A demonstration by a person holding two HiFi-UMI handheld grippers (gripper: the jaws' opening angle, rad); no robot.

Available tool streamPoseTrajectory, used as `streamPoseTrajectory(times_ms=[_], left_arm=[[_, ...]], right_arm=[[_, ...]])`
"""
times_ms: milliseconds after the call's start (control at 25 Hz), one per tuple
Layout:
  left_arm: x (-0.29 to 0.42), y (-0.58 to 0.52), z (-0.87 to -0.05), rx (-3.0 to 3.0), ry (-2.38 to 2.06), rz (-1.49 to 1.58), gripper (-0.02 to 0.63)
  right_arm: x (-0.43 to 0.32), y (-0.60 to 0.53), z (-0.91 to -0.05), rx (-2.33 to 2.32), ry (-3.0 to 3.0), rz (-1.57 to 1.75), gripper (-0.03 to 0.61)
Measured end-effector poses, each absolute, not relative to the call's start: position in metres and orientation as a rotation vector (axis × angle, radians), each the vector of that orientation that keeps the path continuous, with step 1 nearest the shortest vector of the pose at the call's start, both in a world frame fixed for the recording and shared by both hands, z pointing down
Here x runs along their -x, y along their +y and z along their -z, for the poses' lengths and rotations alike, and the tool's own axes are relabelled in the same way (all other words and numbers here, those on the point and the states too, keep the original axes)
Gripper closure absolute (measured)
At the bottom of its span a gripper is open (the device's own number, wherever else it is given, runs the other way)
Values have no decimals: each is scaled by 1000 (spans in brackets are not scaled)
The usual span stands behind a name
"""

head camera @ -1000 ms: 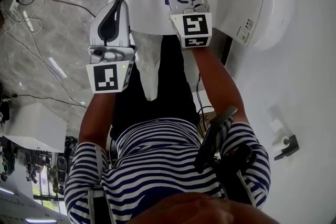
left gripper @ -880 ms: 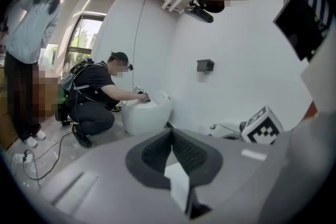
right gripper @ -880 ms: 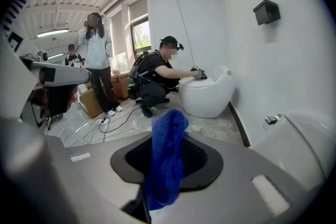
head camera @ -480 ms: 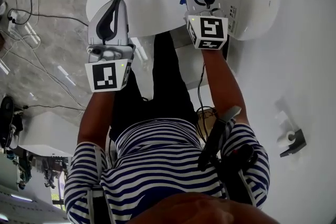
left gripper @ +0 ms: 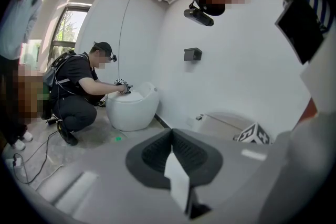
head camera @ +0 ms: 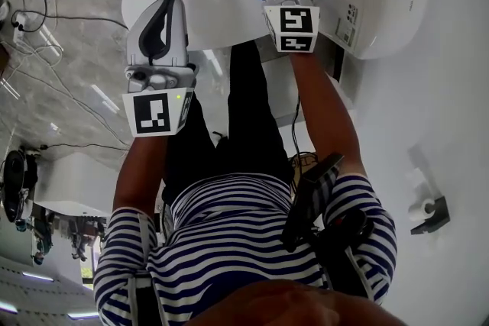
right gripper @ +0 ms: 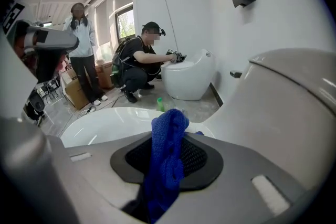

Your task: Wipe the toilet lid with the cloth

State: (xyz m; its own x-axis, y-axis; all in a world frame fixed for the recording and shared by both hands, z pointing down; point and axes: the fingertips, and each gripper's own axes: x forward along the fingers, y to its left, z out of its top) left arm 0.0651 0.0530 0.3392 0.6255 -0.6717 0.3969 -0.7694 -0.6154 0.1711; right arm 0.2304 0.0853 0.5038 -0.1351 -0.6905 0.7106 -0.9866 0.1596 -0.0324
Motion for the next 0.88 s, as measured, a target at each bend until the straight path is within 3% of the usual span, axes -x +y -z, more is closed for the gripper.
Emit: streamPoseTrajectory(times_ms=[640, 880], left_arm=[[-47, 55, -342, -2515, -1173, -420, 612], [-24, 54, -337, -2502, -1219, -406, 612]], right_arm=[[-218, 86, -528, -1549, -1859, -729, 466], [-180, 82, -528, -1492, -1905, -720, 466]])
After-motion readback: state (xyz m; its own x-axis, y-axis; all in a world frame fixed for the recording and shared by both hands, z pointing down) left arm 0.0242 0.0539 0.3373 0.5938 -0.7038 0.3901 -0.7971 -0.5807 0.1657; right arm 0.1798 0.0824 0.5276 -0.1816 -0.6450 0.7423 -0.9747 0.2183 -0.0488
